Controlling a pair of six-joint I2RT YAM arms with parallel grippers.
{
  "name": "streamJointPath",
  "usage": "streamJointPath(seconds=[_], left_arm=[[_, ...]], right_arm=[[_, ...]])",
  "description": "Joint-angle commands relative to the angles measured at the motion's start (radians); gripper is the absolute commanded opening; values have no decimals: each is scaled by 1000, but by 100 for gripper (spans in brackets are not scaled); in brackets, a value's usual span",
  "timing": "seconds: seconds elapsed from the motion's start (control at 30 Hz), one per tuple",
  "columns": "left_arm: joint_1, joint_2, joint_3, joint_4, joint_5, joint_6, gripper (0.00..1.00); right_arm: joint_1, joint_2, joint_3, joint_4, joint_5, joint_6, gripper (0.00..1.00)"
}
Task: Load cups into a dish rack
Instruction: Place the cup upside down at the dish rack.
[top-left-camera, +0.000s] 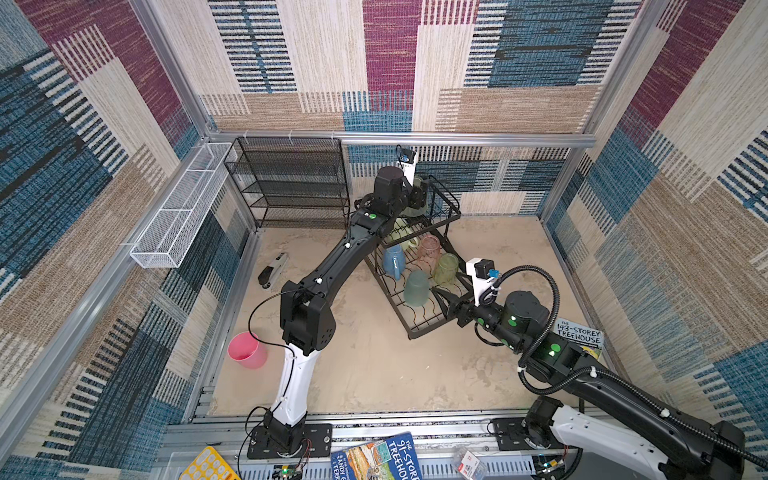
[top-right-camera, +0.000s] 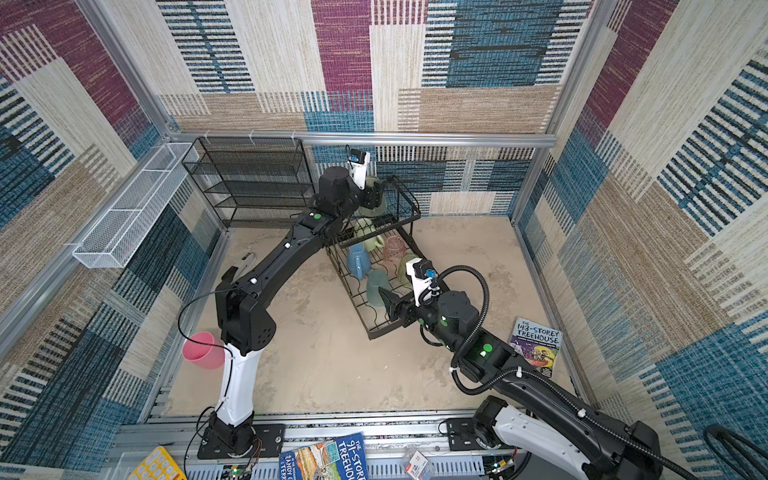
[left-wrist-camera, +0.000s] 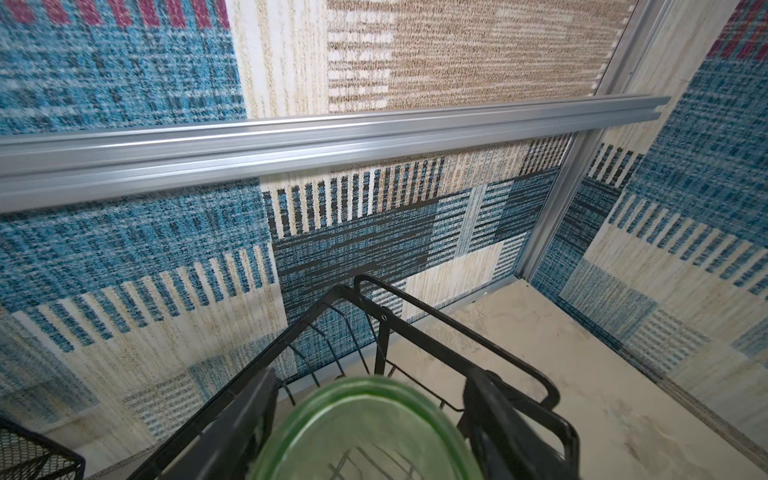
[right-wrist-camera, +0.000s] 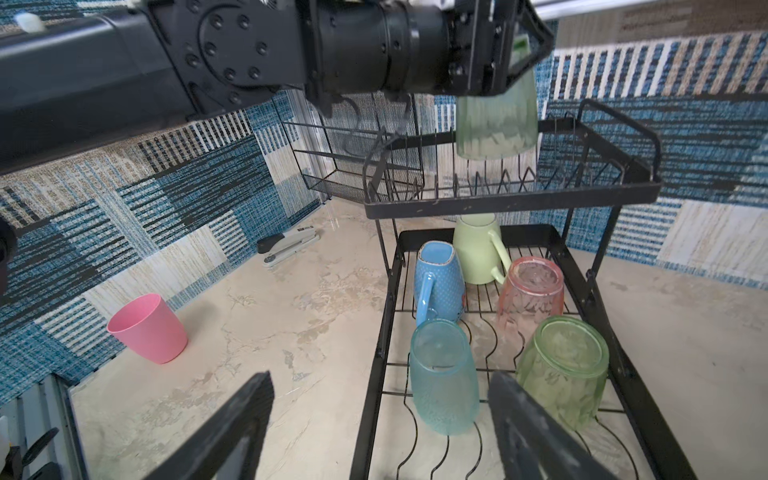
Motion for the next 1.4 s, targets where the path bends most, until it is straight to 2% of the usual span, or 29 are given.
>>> streamJointPath(seconds=[0.0,0.6,0.97,1.13,1.37], left_arm=[[4,23,20,66,-1,59,51],[28,239,219,64,12,24,52],[25,249,210,53,34,25,52],[19,230,184,58,26,34,60],[18,167,133,71,1,58,65]], right_arm=[[1,-2,4,72,-1,-72,84],[0,27,-7,101,-6,-75,85],[1,38,-32,139,7,-82,87],[0,34,-34,140,10,-89,89],[1,19,-41,147,10,-89,90]])
